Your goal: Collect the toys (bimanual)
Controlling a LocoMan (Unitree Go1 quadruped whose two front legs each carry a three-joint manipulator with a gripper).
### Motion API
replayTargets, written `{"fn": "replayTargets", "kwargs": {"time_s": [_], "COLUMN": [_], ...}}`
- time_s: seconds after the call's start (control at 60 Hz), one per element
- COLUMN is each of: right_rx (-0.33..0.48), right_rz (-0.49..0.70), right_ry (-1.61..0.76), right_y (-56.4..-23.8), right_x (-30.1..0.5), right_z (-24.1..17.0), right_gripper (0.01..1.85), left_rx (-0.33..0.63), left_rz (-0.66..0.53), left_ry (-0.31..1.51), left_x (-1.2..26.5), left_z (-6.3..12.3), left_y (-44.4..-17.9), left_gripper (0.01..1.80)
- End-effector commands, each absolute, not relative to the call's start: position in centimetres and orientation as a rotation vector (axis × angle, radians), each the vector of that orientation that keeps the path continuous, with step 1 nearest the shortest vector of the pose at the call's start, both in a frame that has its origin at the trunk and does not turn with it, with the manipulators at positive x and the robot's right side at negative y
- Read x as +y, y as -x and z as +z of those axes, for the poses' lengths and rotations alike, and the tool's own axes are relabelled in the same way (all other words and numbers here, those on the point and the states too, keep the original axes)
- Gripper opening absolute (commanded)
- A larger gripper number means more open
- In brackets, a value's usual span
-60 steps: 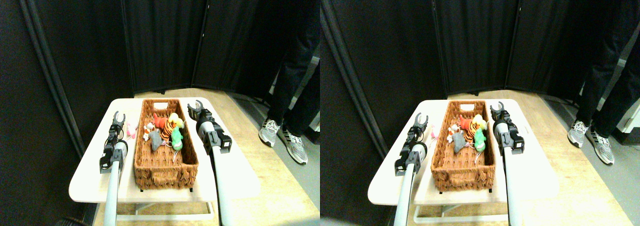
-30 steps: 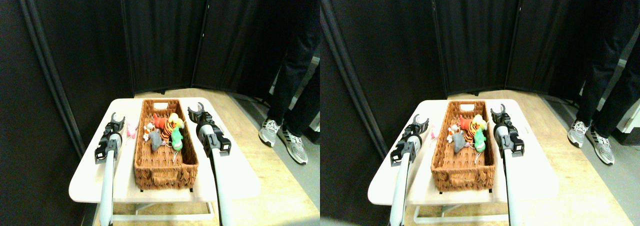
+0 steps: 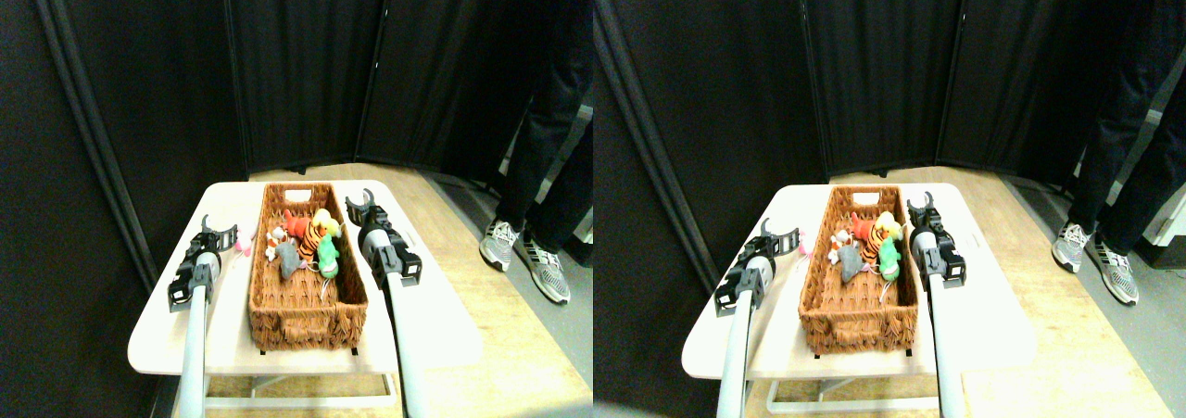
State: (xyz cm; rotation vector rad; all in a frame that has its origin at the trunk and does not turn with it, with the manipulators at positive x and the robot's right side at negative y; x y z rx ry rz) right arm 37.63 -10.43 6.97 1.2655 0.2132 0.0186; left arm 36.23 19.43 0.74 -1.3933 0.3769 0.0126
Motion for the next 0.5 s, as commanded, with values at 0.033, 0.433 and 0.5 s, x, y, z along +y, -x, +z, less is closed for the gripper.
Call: {"fn": "replayTargets", "kwargs": {"time_s": [0.033, 0.433, 0.5], "right_rx": [0.190, 0.184, 0.178], "right_rz": [0.013, -0.004, -0.011], "right_ry": [-1.258, -1.264, -1.259], "right_y": [-37.9, -38.0, -38.0], "right_x": [-10.3, -9.9, -9.9], "right_z": [7.1, 6.8, 6.7], "right_gripper": [0.26, 0.17, 0.16], "left_rx": [0.331, 0.339, 0.341], "left_rz": [-0.063, -0.120, -0.121], "left_ry": [1.399, 1.484, 1.501], "left_x": [18.5, 16.1, 15.6], "left_z": [1.8, 2.2, 2.3], "left_y": [-36.4, -37.1, -37.3], "left_gripper": [0.65, 0.55, 0.54]}}
